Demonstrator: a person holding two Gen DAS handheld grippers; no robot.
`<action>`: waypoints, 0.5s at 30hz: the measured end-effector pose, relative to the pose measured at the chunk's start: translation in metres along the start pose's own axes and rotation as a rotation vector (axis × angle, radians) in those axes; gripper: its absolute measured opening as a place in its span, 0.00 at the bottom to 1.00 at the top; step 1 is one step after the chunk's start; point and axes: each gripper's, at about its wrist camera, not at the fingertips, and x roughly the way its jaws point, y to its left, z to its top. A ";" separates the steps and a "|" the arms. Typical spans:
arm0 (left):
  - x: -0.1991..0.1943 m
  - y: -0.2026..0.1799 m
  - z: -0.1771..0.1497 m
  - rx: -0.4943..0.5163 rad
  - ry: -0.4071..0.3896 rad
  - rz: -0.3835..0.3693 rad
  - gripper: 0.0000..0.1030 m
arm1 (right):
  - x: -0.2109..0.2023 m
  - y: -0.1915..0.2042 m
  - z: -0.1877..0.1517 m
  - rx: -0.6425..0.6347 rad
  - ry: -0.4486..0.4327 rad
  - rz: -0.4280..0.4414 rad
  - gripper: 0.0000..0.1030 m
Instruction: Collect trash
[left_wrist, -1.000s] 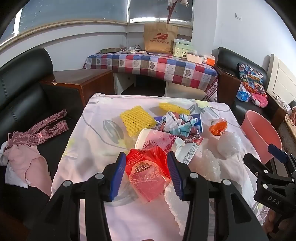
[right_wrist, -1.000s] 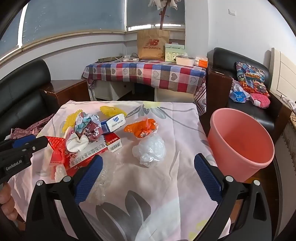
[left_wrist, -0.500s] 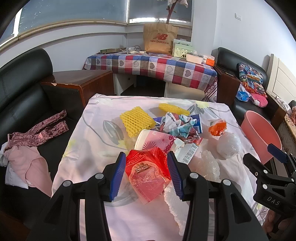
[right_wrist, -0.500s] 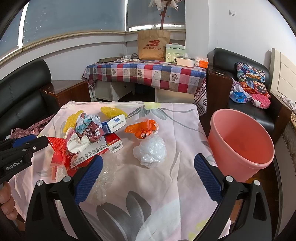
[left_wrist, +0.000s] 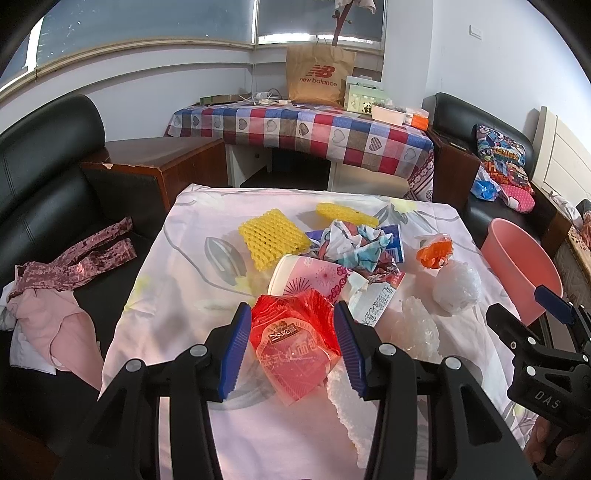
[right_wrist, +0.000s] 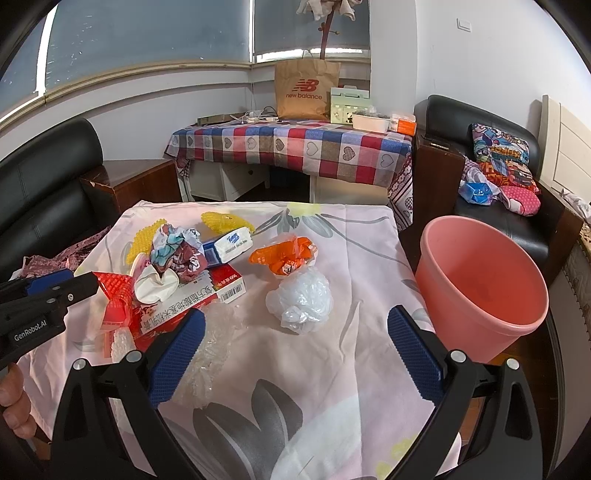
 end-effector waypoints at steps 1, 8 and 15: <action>0.000 0.000 0.000 0.000 0.000 0.000 0.45 | 0.000 0.000 0.000 0.000 0.001 0.001 0.97; 0.000 0.000 0.000 0.000 0.001 0.001 0.45 | 0.000 0.000 -0.002 0.001 -0.001 0.000 0.97; 0.000 0.000 0.000 0.000 0.002 0.000 0.45 | -0.002 -0.001 0.003 0.001 -0.004 -0.001 0.97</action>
